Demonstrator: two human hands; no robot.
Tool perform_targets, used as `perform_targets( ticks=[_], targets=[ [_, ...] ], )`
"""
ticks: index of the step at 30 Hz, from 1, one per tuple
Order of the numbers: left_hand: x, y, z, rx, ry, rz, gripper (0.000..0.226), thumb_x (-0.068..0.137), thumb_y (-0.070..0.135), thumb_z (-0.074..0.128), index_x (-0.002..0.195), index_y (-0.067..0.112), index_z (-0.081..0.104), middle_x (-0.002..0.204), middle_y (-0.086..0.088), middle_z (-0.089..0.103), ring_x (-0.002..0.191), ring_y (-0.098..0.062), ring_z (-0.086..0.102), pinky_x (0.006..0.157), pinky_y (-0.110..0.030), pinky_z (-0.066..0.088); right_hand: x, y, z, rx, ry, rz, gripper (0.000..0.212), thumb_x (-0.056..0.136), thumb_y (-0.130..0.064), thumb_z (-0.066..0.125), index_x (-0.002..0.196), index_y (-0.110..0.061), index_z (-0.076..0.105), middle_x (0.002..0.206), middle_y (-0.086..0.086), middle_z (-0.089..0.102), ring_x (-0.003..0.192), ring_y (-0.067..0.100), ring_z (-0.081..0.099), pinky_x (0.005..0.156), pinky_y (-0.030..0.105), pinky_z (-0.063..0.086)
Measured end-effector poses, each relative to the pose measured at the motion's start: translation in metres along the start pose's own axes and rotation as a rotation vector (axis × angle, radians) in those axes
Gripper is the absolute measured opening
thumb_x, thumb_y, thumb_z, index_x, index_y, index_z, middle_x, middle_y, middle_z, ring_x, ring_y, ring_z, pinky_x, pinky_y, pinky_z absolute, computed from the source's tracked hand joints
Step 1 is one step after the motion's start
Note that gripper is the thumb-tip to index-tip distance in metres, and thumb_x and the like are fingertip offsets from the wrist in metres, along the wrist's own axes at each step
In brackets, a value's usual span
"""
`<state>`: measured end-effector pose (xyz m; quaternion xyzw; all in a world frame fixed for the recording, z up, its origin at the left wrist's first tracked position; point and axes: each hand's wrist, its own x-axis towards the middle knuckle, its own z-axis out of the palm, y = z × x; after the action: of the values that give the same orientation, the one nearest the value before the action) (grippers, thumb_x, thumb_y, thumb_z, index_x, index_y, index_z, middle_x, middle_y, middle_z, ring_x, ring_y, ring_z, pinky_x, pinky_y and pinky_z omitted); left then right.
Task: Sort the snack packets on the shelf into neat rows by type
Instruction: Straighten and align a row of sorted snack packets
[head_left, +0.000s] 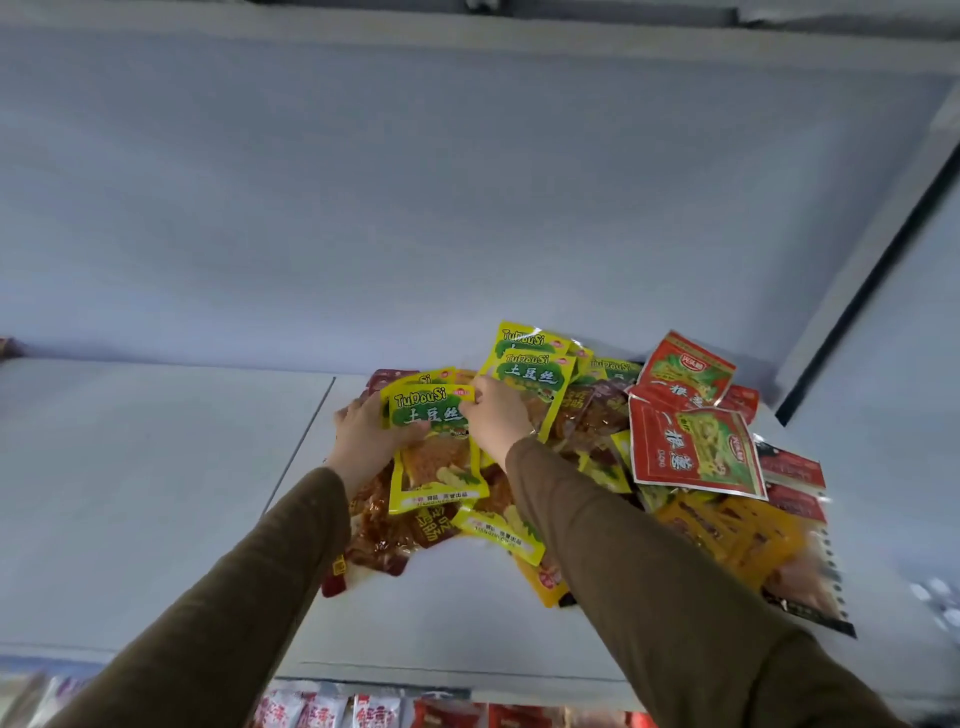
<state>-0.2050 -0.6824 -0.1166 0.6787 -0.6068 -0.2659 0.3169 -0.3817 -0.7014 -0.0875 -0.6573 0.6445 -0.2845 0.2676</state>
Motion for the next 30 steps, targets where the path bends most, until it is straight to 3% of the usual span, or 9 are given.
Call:
perform_targets(
  ticks=[5, 9, 12, 16, 20, 22, 24, 27, 30],
  targets=[
    [-0.005, 0.017, 0.002, -0.336, -0.009, 0.096, 0.038, 0.090, 0.005, 0.074, 0.125, 0.017, 0.062, 0.104, 0.007, 0.075, 0.087, -0.001, 0.072, 0.078, -0.024, 0.059, 0.001, 0.006, -0.004, 0.125, 0.068, -0.059, 0.017, 0.100, -0.018, 0.061, 0.117, -0.015, 0.061, 0.089, -0.005, 0.052, 0.076, 0.015, 0.052, 0.072, 0.029, 0.036],
    [0.004, 0.032, 0.001, -0.542, 0.004, 0.093, 0.034, 0.091, -0.001, 0.070, 0.121, 0.014, 0.065, 0.107, -0.001, 0.077, 0.096, -0.018, 0.075, 0.078, -0.029, 0.060, -0.002, 0.013, -0.024, 0.281, 0.212, -0.121, 0.019, 0.096, -0.021, 0.066, 0.113, -0.014, 0.062, 0.103, -0.006, 0.062, 0.094, 0.013, 0.059, 0.080, 0.030, 0.047],
    [0.010, 0.046, -0.003, -0.674, -0.039, 0.084, 0.030, 0.094, -0.004, 0.065, 0.118, 0.014, 0.067, 0.103, 0.001, 0.079, 0.088, -0.013, 0.076, 0.068, -0.023, 0.059, -0.001, 0.029, -0.051, 0.293, 0.346, -0.118, 0.033, 0.094, -0.023, 0.068, 0.125, -0.016, 0.057, 0.123, -0.001, 0.057, 0.114, 0.016, 0.053, 0.099, 0.036, 0.046],
    [0.030, 0.056, 0.004, -0.891, -0.265, -0.061, 0.028, 0.092, 0.006, 0.070, 0.120, 0.008, 0.070, 0.120, -0.024, 0.071, 0.099, -0.038, 0.068, 0.088, -0.048, 0.055, 0.007, 0.055, -0.085, 0.364, 0.328, 0.055, 0.058, 0.093, -0.015, 0.071, 0.144, -0.015, 0.043, 0.143, 0.006, 0.045, 0.131, 0.022, 0.045, 0.111, 0.040, 0.040],
    [0.048, 0.076, 0.028, -0.853, -0.385, -0.125, 0.020, 0.095, 0.010, 0.068, 0.113, 0.005, 0.072, 0.111, -0.021, 0.073, 0.085, -0.031, 0.069, 0.077, -0.042, 0.058, 0.021, 0.054, -0.094, 0.554, 0.191, 0.232, 0.064, 0.100, -0.005, 0.057, 0.156, -0.013, 0.026, 0.157, 0.011, 0.036, 0.131, 0.024, 0.046, 0.099, 0.032, 0.039],
    [0.055, 0.085, 0.043, -0.761, -0.343, -0.130, 0.021, 0.094, 0.009, 0.069, 0.114, 0.004, 0.071, 0.104, -0.013, 0.077, 0.090, -0.029, 0.070, 0.078, -0.037, 0.059, 0.028, 0.052, -0.094, 0.548, 0.168, 0.265, 0.061, 0.103, -0.003, 0.050, 0.157, -0.012, 0.023, 0.157, 0.013, 0.036, 0.122, 0.022, 0.047, 0.097, 0.033, 0.039],
    [0.060, 0.088, 0.053, -0.712, -0.295, -0.153, 0.021, 0.094, 0.007, 0.069, 0.115, 0.004, 0.069, 0.100, -0.012, 0.077, 0.077, -0.023, 0.072, 0.062, -0.029, 0.058, 0.034, 0.051, -0.094, 0.528, 0.153, 0.272, 0.059, 0.104, -0.003, 0.046, 0.157, -0.010, 0.022, 0.154, 0.014, 0.038, 0.115, 0.020, 0.047, 0.096, 0.032, 0.038],
    [0.063, 0.087, 0.062, -0.721, -0.306, -0.219, 0.025, 0.094, 0.004, 0.067, 0.118, -0.001, 0.062, 0.105, -0.024, 0.074, 0.056, -0.019, 0.070, 0.045, -0.024, 0.053, 0.039, 0.050, -0.092, 0.574, 0.135, 0.289, 0.056, 0.106, -0.018, 0.046, 0.157, -0.009, 0.023, 0.155, 0.012, 0.038, 0.128, 0.024, 0.045, 0.100, 0.035, 0.035],
    [0.066, 0.084, 0.067, -0.700, -0.300, -0.193, 0.026, 0.095, 0.006, 0.068, 0.120, 0.000, 0.063, 0.104, -0.025, 0.075, 0.061, -0.022, 0.071, 0.046, -0.025, 0.052, 0.039, 0.050, -0.091, 0.722, 0.104, 0.242, 0.079, 0.099, -0.044, 0.060, 0.159, -0.015, 0.018, 0.163, 0.007, 0.025, 0.146, 0.025, 0.032, 0.112, 0.042, 0.030]
  ],
)
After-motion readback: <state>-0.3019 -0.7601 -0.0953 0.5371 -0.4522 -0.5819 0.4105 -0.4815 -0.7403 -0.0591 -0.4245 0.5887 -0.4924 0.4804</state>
